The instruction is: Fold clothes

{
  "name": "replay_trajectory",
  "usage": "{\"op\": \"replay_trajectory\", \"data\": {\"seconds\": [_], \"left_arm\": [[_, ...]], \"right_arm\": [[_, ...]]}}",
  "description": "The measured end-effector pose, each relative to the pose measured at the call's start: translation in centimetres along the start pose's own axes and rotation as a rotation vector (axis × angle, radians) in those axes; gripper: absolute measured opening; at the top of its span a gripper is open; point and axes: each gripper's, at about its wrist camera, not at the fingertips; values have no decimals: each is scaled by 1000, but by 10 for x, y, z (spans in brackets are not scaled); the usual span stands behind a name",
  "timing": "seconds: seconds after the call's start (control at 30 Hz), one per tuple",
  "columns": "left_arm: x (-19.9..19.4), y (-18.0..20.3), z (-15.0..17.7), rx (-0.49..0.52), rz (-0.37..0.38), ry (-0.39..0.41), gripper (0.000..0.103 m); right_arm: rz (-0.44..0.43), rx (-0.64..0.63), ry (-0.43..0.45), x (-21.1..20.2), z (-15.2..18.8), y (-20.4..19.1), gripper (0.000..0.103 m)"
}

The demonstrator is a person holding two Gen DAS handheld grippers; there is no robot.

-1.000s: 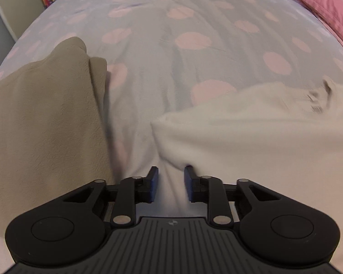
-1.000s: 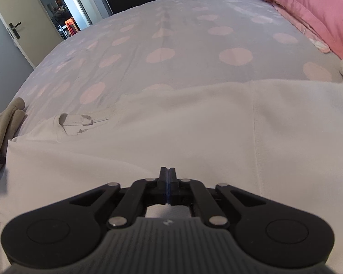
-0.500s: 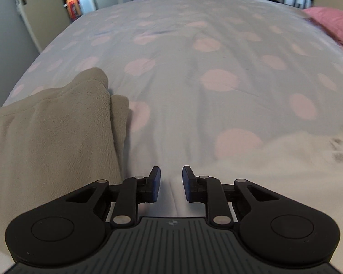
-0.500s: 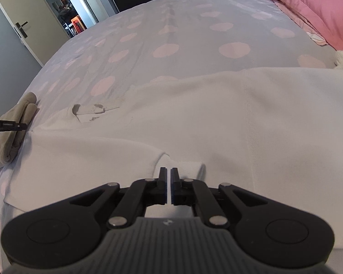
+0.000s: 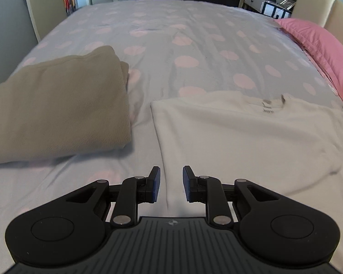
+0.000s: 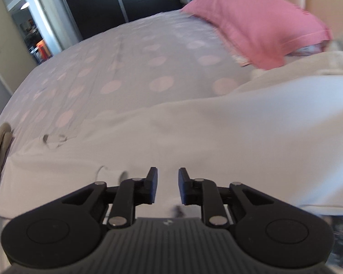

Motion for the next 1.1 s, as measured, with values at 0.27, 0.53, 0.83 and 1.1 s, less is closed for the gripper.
{"op": "replay_trajectory", "data": {"seconds": [0.27, 0.53, 0.83, 1.1], "left_arm": [[-25, -12, 61, -85, -49, 7, 21], [-37, -11, 74, -149, -58, 30, 21], [-40, 9, 74, -133, -20, 74, 21], [-32, 17, 69, -102, -32, 71, 29]], "right_arm": [[161, 177, 74, -95, 2, 92, 29], [280, 342, 90, -156, 37, 162, 33], [276, 549, 123, -170, 64, 198, 43], [309, 660, 178, -170, 57, 218, 43]]}}
Point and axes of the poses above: each gripper's, at about its wrist camera, not at the fingertips, and x roughly the way its jaws point, y to its right, z to its underside, and after that the axes turned 6 degrees about -x, right-handed
